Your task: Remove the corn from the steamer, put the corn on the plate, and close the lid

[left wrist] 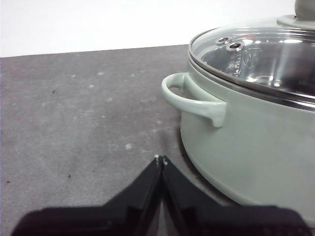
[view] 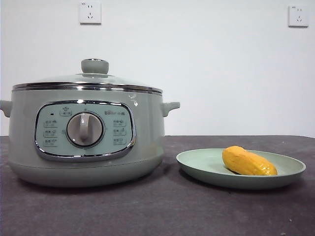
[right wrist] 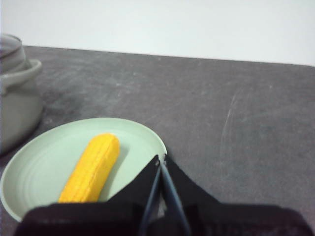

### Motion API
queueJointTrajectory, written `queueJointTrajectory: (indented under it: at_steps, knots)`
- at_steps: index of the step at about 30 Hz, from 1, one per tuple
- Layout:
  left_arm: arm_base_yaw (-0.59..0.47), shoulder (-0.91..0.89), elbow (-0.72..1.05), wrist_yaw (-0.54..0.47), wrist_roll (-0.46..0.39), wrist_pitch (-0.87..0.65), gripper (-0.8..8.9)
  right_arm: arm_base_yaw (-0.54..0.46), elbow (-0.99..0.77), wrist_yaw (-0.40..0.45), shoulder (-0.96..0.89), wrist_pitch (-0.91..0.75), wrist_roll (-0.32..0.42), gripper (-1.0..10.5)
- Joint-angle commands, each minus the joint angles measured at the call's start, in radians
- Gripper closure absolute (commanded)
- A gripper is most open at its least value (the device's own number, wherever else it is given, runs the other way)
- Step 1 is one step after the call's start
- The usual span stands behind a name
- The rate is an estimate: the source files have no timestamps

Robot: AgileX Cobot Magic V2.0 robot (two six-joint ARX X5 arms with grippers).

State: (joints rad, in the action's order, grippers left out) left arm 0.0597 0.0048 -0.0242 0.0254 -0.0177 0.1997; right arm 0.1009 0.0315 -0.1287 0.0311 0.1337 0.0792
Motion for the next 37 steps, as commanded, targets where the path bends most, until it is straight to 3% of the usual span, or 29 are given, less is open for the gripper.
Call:
queueJointTrajectory:
  at_steps: [1, 6, 9, 37]
  knots:
    - [-0.003, -0.003, 0.012, 0.002, -0.002, 0.005, 8.17, -0.002, -0.026, 0.001, -0.017, 0.000, -0.005, 9.4]
    - [-0.003, -0.003, 0.012, 0.002, -0.002, 0.004, 8.17, -0.002, -0.026, 0.004, -0.024, 0.042, -0.045, 9.4]
    - [-0.003, -0.003, 0.012, 0.002, -0.002, 0.005, 8.17, -0.001, -0.025, 0.001, -0.012, 0.040, -0.121, 9.4]
    - [-0.003, -0.003, 0.012, 0.002, -0.002, 0.004, 8.17, -0.002, -0.025, 0.005, -0.008, 0.040, -0.123, 9.4]
